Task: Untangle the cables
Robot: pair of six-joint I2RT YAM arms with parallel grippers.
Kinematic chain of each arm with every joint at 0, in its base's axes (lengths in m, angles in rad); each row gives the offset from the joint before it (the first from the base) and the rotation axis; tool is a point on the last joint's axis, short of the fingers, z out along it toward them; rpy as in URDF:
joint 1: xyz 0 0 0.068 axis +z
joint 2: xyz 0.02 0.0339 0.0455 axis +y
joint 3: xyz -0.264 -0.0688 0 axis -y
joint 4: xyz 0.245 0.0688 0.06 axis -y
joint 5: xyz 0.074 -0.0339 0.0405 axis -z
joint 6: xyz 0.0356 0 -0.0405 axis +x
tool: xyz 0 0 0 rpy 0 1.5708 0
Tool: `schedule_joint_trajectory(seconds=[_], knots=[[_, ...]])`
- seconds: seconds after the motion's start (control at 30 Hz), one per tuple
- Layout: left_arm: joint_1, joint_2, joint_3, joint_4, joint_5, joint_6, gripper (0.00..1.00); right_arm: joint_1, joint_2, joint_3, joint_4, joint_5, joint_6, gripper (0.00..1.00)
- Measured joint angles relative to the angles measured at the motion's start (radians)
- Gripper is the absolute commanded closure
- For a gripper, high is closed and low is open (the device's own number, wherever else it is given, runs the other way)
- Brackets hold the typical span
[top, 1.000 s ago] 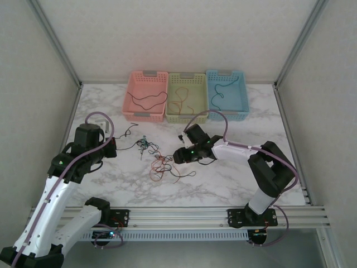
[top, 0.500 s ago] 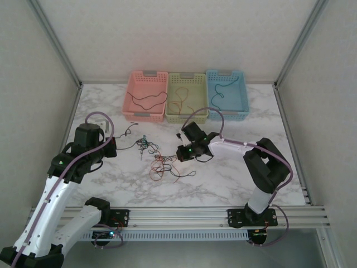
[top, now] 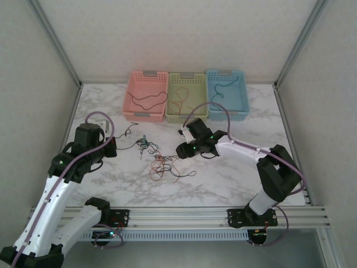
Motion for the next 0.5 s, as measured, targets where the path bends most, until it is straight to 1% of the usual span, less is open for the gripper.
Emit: schedule_joint_trajectory(seconds=[0.27,0.4,0.5], knots=[[0.000,0.003,0.000,0.000,0.000,0.000,1.00,0.000,0.074,-0.031,0.079,-0.034,-0.193,0.54],[0.000,0.003,-0.002,0.000,-0.001,0.000,1.00,0.000,0.111,-0.050,0.126,-0.046,-0.256,0.55],[0.000,0.003,-0.002,0.000,-0.001,0.000,1.00,0.000,0.127,-0.063,0.150,-0.046,-0.285,0.58]])
